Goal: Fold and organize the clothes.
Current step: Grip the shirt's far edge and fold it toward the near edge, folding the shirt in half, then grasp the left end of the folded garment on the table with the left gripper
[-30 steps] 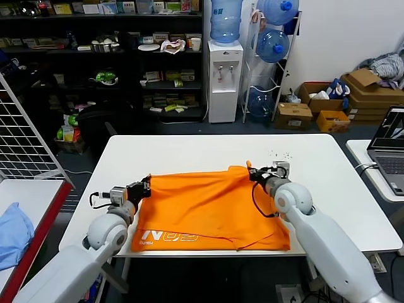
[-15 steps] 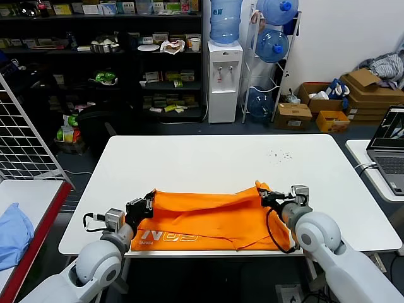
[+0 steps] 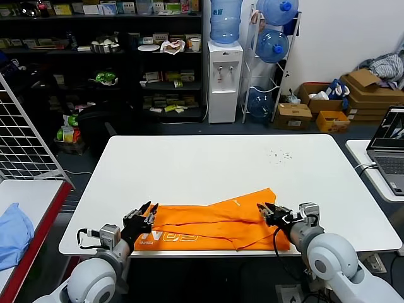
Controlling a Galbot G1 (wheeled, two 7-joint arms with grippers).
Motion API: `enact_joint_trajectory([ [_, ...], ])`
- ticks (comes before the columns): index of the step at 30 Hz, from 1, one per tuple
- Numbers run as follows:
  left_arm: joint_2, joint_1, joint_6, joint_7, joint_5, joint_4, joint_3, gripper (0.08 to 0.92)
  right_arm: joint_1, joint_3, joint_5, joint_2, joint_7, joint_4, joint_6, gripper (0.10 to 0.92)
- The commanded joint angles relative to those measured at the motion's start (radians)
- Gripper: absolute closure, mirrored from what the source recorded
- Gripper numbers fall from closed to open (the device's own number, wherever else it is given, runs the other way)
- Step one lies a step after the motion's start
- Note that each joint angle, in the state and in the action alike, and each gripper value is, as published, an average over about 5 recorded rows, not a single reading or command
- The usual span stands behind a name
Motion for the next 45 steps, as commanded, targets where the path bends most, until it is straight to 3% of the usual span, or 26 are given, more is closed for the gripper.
enact_joint_trajectory([
  [1, -0.008, 0.075, -0.014, -0.002, 0.029, -0.013, -0.024, 0.589, -0.084, 0.056, -0.013, -0.008, -0.019, 0.060, 0.001, 0.517],
  [14, -0.091, 0.094, -0.049, 0.009, 0.051, 0.104, -0.025, 0.207, -0.122, 0.081, -0.040, 0.009, -0.019, 0.066, 0.010, 0.158],
  [18, -0.099, 0.078, -0.055, 0.013, 0.038, 0.128, -0.022, 0.110, -0.127, 0.082, -0.044, 0.016, -0.016, 0.067, 0.010, 0.110],
  [22, -0.108, 0.071, -0.054, 0.004, 0.015, 0.144, -0.017, 0.083, -0.131, 0.084, -0.045, 0.020, -0.014, 0.070, 0.010, 0.104],
  [25, -0.111, 0.074, -0.054, 0.001, 0.011, 0.151, -0.011, 0.117, -0.133, 0.089, -0.045, 0.017, -0.013, 0.070, 0.010, 0.104],
  [45, -0.138, 0.090, -0.060, -0.018, 0.000, 0.167, -0.014, 0.672, -0.141, 0.094, -0.049, 0.022, -0.011, 0.071, 0.016, 0.104],
])
